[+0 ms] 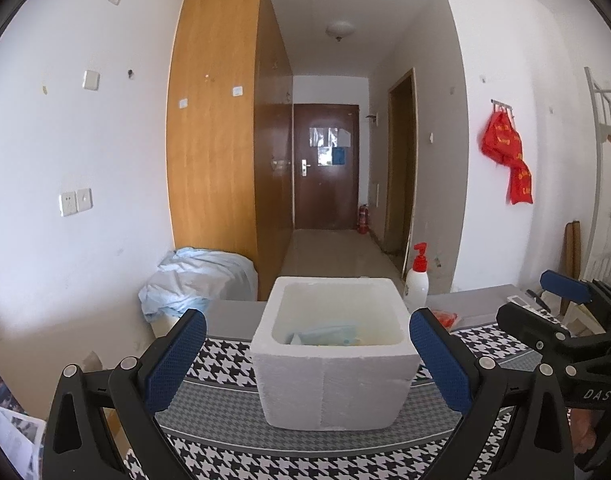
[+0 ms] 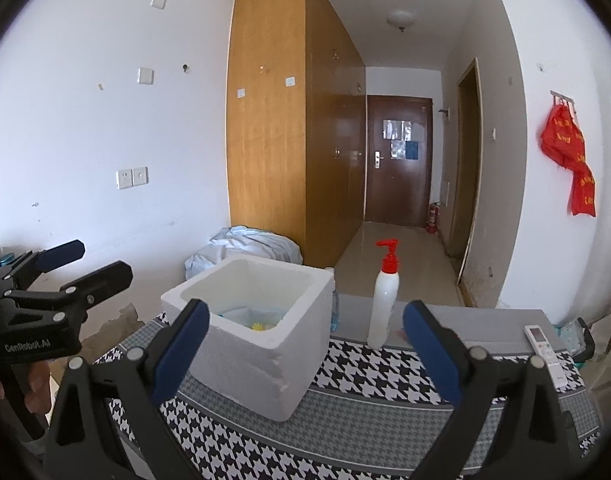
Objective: Organize soft objects
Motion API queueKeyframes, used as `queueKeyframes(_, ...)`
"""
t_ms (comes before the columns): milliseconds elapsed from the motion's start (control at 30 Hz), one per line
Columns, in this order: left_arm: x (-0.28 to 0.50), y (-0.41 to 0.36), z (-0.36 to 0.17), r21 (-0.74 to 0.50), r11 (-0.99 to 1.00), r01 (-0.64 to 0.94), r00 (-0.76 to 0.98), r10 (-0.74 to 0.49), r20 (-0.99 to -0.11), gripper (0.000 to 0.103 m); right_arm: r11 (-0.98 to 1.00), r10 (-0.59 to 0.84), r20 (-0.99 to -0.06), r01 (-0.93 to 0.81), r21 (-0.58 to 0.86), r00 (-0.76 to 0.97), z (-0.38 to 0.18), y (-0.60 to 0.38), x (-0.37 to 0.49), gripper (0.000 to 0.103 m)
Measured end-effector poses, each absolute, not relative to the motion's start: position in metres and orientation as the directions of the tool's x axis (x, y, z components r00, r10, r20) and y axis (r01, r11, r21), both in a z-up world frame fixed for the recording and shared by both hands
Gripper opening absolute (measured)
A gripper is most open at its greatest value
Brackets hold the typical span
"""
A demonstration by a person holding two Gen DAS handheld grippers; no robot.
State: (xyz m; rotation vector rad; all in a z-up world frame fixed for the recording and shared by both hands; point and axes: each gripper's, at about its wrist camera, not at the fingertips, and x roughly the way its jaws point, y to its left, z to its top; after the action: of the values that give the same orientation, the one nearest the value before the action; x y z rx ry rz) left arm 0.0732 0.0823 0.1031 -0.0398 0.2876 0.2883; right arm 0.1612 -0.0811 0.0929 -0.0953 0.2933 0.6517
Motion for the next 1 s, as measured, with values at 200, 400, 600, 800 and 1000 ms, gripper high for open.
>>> queueKeyframes(200, 0.063, 0.073, 0.100, -0.006, 0.962, -0.273, 0.927, 0.261, -0.268, 0.102, 0.800, 0.576, -0.290, -0.599, 0.009, 0.765, 0.089, -0.091, 0.155, 0.099)
queueKeyframes(400, 0.056, 0.066, 0.095, -0.004, 0.964, -0.264, 0.931, 0.254, -0.264, 0.102, 0.810, 0.561, -0.274, -0.587, -0.014, 0.781, 0.083, -0.099, 0.145, 0.099)
queueKeyframes(600, 0.048, 0.064, 0.086, -0.035, 0.966, -0.256, 0.939, 0.240, -0.244, 0.102, 0.812, 0.563, -0.256, -0.583, -0.007, 0.786, 0.076, -0.108, 0.138, 0.099)
queueKeyframes(800, 0.047, 0.058, 0.077, -0.042, 0.968, -0.247, 0.941, 0.230, -0.247, 0.102, 0.812, 0.565, -0.252, -0.584, 0.001, 0.785, 0.067, -0.116, 0.135, 0.099)
queueKeyframes(1000, 0.042, 0.051, 0.066, -0.045, 0.971, -0.236, 0.944, 0.218, -0.246, 0.102, 0.821, 0.554, -0.269, -0.570, 0.023, 0.788, 0.058, -0.118, 0.135, 0.099)
